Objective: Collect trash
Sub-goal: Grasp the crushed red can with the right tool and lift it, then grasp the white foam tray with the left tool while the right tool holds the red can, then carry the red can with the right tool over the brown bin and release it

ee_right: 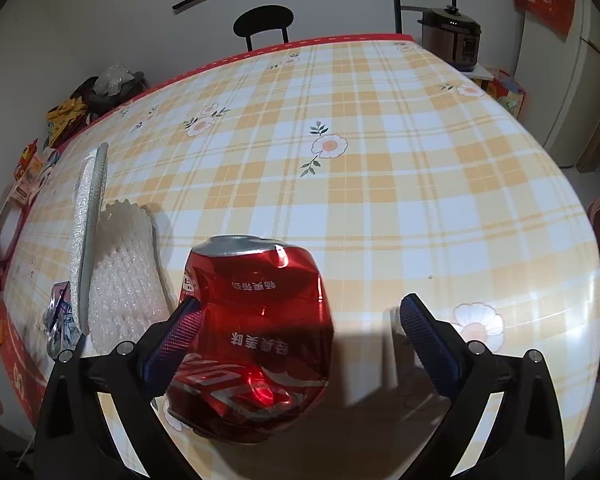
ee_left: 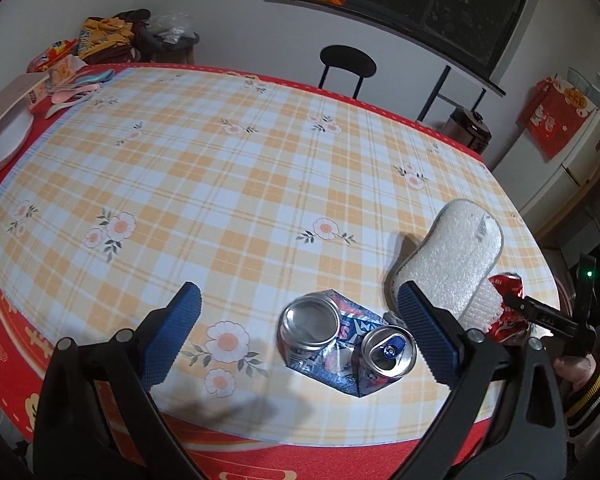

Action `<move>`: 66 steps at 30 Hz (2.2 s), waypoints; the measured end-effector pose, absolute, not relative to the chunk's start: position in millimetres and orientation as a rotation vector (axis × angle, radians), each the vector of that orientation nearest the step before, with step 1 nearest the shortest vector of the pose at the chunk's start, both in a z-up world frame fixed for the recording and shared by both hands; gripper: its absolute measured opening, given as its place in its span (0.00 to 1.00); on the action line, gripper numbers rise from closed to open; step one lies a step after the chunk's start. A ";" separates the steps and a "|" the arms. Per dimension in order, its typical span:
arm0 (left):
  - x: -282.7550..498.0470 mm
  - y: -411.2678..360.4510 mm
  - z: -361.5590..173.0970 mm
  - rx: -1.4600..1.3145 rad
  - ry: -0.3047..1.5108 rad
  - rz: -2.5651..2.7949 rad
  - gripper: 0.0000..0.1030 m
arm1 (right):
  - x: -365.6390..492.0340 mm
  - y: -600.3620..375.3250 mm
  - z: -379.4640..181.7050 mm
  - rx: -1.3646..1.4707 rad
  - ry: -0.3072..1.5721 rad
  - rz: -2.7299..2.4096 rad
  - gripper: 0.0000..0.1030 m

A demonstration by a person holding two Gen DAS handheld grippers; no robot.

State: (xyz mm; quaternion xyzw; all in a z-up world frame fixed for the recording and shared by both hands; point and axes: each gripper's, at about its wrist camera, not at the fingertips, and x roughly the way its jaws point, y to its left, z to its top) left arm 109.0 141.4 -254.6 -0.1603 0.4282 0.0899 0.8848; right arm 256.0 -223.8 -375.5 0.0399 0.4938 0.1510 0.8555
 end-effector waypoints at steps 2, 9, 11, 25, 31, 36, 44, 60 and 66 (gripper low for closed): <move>112.4 136.9 -257.8 -0.323 0.901 0.172 0.94 | 256.8 -221.4 -377.2 0.086 1.045 0.330 0.93; 119.6 121.8 -263.9 -0.308 0.917 0.132 0.94 | 258.0 -213.2 -380.1 0.072 1.062 0.368 0.81; 121.9 116.7 -265.4 -0.303 0.922 0.120 0.94 | 257.4 -212.0 -378.9 0.075 1.064 0.387 0.75; 164.9 50.0 -283.5 -0.175 0.966 -0.066 0.94 | 248.0 -220.5 -354.4 0.203 1.067 0.502 0.08; 189.1 8.8 -298.6 -0.018 0.995 -0.127 0.94 | 241.9 -238.1 -341.3 0.226 1.030 0.483 0.06; 208.3 -4.7 -285.7 -0.059 0.961 -0.173 0.94 | 235.9 -256.7 -334.3 0.251 1.009 0.454 0.06; 242.5 -45.3 -287.5 0.079 0.942 -0.100 0.94 | 226.8 -278.8 -330.4 0.274 0.990 0.414 0.06; 249.9 -38.1 -285.2 0.022 0.928 0.001 0.45 | 213.5 -303.4 -326.7 0.299 0.971 0.383 0.06; 228.0 -3.9 -254.7 -0.100 0.868 0.004 0.26 | 211.8 -302.1 -315.8 0.290 0.951 0.397 0.06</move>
